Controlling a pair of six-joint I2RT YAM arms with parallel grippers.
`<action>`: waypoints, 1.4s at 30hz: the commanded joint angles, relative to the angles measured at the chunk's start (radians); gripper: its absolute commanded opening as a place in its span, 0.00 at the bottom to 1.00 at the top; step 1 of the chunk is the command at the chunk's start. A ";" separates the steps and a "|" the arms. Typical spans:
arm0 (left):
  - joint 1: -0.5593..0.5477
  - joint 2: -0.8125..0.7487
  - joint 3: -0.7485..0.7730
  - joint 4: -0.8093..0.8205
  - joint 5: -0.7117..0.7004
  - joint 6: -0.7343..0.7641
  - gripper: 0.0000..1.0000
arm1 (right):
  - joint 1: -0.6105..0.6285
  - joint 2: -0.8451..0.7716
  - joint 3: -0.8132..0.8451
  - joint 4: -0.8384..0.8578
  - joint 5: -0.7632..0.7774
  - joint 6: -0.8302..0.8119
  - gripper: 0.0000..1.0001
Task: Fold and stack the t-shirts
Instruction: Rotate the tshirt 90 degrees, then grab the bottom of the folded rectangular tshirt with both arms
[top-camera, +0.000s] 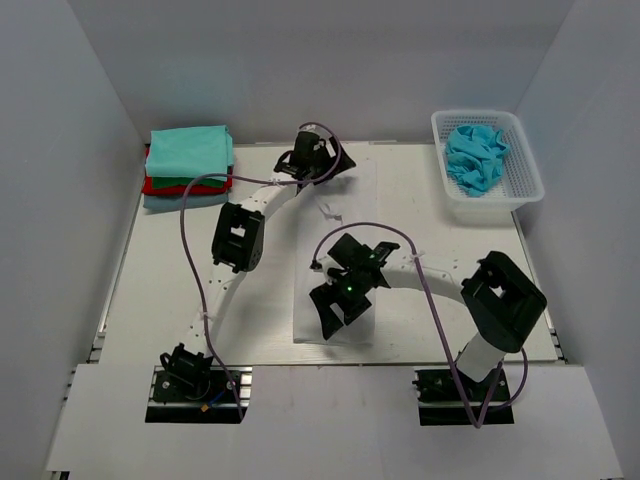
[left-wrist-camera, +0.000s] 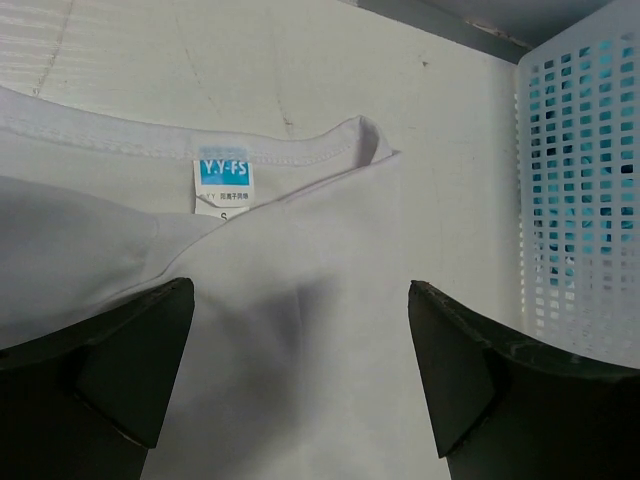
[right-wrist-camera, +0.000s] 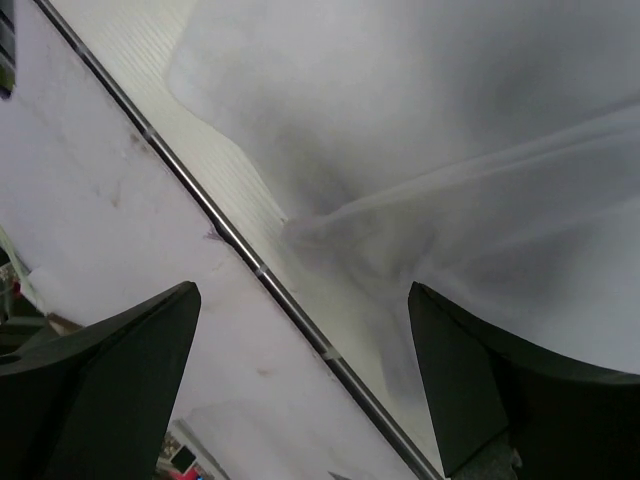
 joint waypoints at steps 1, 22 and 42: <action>0.019 -0.026 0.014 -0.031 0.032 -0.011 0.99 | 0.000 -0.045 0.109 -0.076 0.066 -0.020 0.90; -0.052 -1.569 -1.689 -0.387 0.064 -0.132 0.99 | -0.059 -0.489 -0.311 -0.040 0.318 0.529 0.90; -0.344 -1.416 -1.860 -0.355 0.129 -0.204 0.61 | -0.119 -0.331 -0.363 0.007 0.273 0.507 0.64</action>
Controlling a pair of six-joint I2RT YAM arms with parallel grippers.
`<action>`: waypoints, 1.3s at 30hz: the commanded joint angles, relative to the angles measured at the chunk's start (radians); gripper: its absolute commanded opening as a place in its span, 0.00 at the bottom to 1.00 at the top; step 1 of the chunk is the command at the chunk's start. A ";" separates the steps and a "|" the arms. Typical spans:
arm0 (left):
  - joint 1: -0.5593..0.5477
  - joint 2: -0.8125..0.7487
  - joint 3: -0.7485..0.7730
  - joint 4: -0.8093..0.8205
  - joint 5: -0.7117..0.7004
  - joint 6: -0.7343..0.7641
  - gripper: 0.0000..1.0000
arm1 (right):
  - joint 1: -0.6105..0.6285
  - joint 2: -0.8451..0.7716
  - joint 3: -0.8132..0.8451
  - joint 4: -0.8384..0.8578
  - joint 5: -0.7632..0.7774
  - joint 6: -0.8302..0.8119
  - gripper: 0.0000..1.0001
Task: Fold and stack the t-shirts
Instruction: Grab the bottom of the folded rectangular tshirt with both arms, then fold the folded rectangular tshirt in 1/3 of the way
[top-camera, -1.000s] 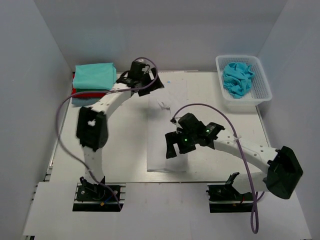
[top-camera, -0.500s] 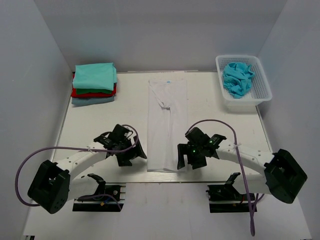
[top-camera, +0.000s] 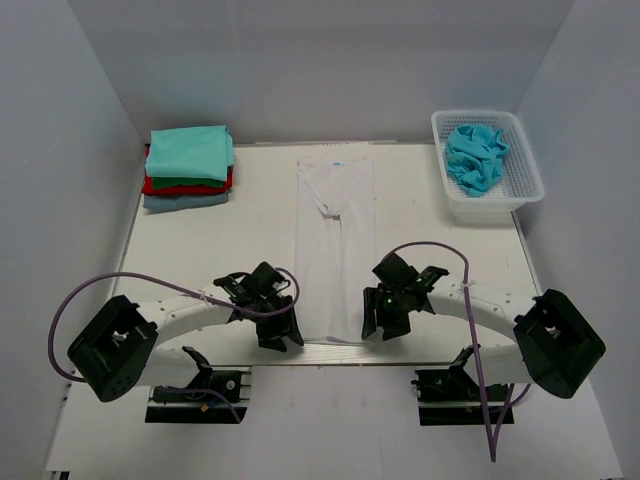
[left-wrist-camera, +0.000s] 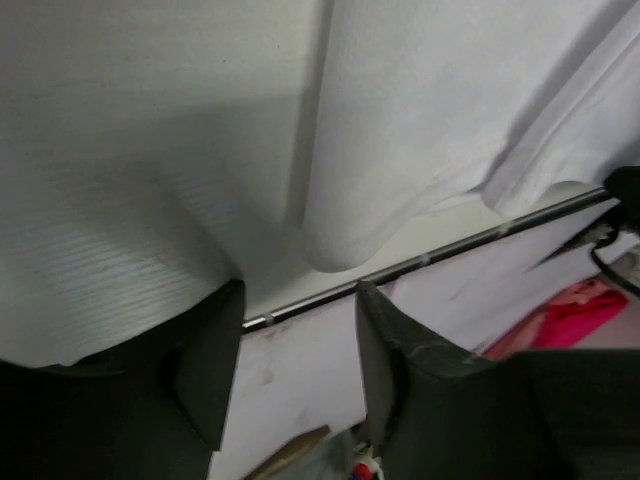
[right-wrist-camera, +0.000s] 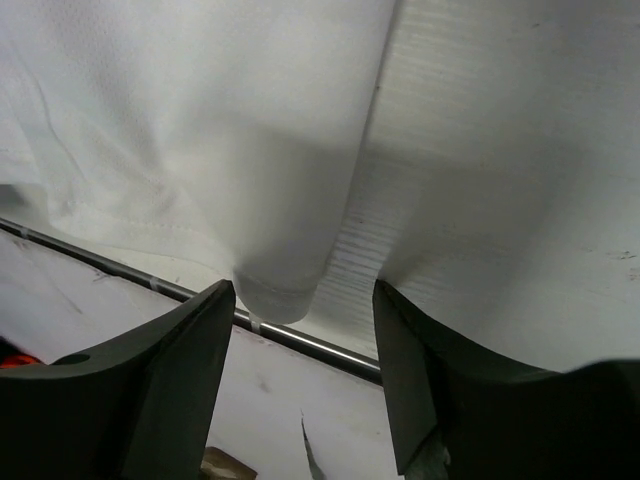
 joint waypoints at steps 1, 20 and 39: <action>-0.025 0.008 -0.034 -0.016 -0.035 -0.002 0.57 | -0.004 0.011 -0.023 0.011 -0.030 0.003 0.64; -0.065 0.214 0.233 -0.132 -0.291 -0.002 0.00 | -0.011 0.105 0.078 -0.005 -0.078 -0.077 0.00; 0.079 0.422 0.855 -0.324 -0.530 0.052 0.00 | -0.213 0.356 0.750 -0.243 0.260 -0.153 0.00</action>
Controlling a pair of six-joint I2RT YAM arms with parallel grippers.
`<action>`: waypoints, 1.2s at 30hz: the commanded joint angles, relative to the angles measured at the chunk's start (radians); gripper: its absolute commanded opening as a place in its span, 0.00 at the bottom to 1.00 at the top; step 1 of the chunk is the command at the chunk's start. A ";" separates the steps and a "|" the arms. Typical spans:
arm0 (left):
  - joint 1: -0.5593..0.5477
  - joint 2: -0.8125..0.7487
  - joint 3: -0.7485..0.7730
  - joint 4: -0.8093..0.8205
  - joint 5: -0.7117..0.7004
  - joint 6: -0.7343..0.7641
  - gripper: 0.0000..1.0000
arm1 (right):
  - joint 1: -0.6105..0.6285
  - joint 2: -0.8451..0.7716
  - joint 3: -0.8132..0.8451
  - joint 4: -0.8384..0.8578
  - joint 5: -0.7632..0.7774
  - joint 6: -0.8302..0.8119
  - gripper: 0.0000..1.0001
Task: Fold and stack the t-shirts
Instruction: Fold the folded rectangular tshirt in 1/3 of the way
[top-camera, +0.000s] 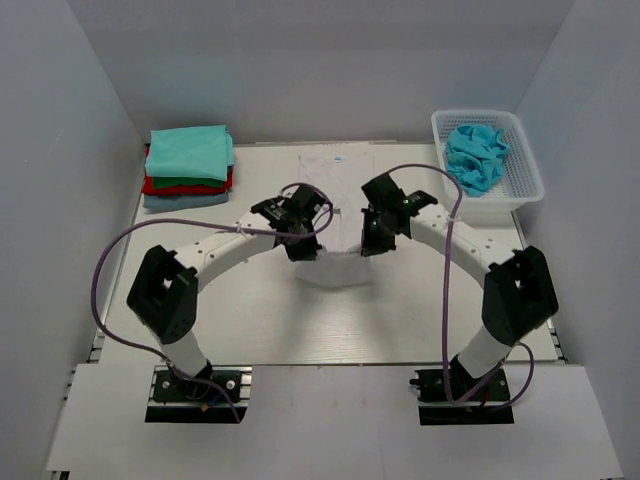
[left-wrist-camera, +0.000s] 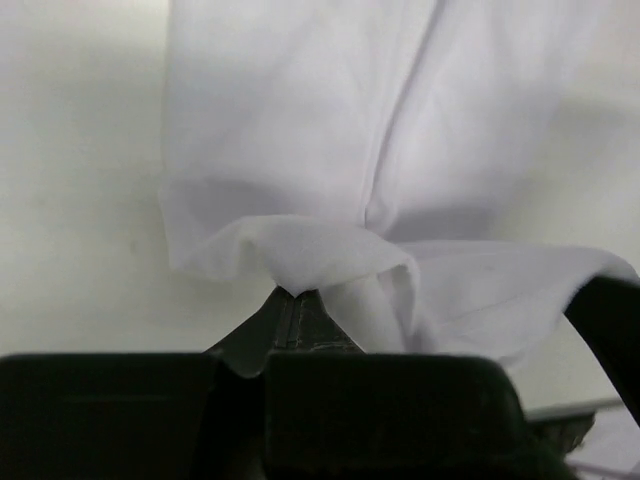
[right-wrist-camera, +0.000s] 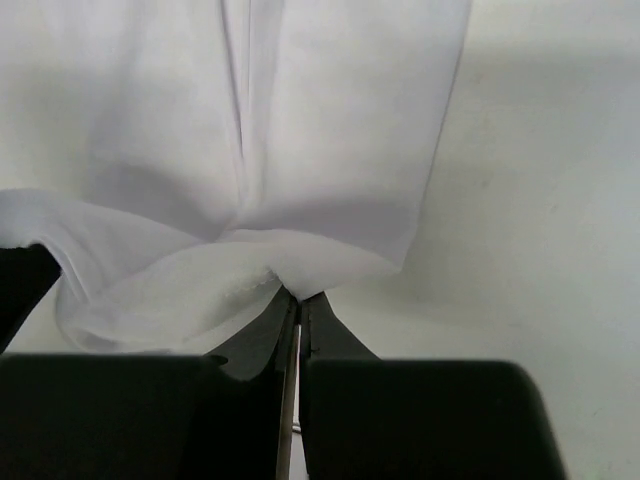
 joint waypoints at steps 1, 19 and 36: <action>0.072 0.058 0.108 -0.058 -0.064 0.023 0.00 | -0.047 0.080 0.154 -0.070 0.076 -0.049 0.00; 0.256 0.408 0.509 0.020 0.046 0.184 0.00 | -0.217 0.413 0.564 -0.059 -0.009 -0.097 0.00; 0.357 0.528 0.619 0.122 0.157 0.266 1.00 | -0.312 0.544 0.636 0.116 -0.176 -0.209 0.90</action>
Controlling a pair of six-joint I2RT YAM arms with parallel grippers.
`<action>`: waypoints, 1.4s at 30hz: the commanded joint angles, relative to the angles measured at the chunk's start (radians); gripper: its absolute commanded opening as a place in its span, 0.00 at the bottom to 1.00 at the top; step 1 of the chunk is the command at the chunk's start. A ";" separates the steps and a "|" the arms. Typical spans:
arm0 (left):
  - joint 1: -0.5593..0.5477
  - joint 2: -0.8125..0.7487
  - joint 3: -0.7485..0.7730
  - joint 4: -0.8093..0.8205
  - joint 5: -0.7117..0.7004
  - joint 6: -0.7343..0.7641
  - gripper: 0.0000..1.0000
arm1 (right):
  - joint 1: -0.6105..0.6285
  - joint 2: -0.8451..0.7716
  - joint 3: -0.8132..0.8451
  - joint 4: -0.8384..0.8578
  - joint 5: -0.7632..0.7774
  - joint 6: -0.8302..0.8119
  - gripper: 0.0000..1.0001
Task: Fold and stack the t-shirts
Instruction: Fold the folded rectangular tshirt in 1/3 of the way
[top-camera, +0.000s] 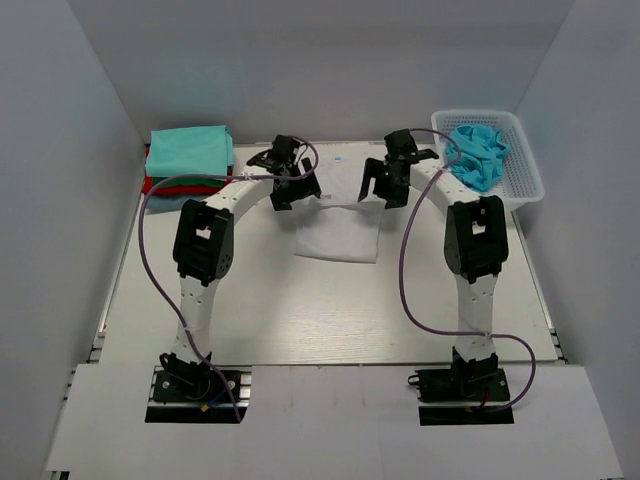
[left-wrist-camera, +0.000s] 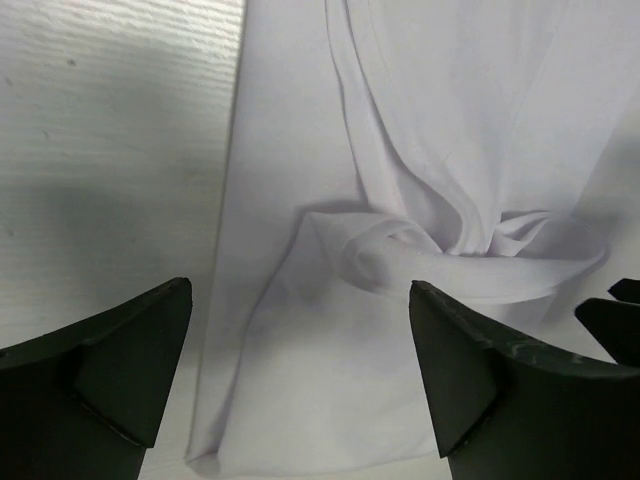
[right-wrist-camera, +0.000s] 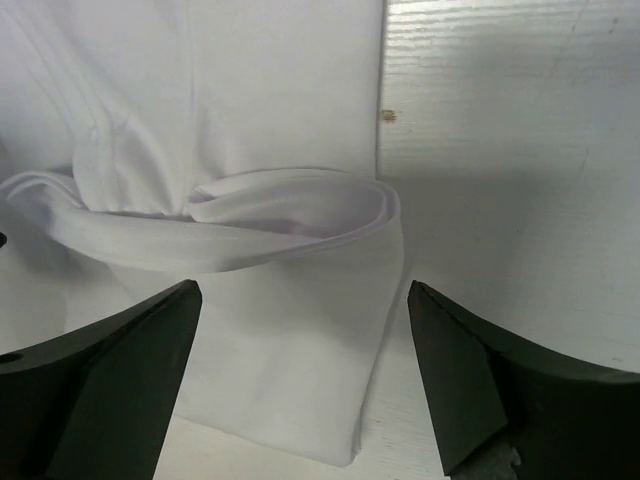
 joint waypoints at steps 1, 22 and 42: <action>0.027 -0.044 0.034 -0.020 0.015 0.018 1.00 | -0.009 -0.055 0.036 0.055 -0.070 -0.048 0.90; -0.002 -0.218 -0.261 0.210 -0.020 0.179 0.93 | -0.012 -0.260 -0.321 0.175 -0.038 -0.078 0.90; -0.002 0.028 -0.050 0.250 0.168 0.228 0.38 | -0.050 0.015 -0.052 0.163 0.005 -0.024 0.76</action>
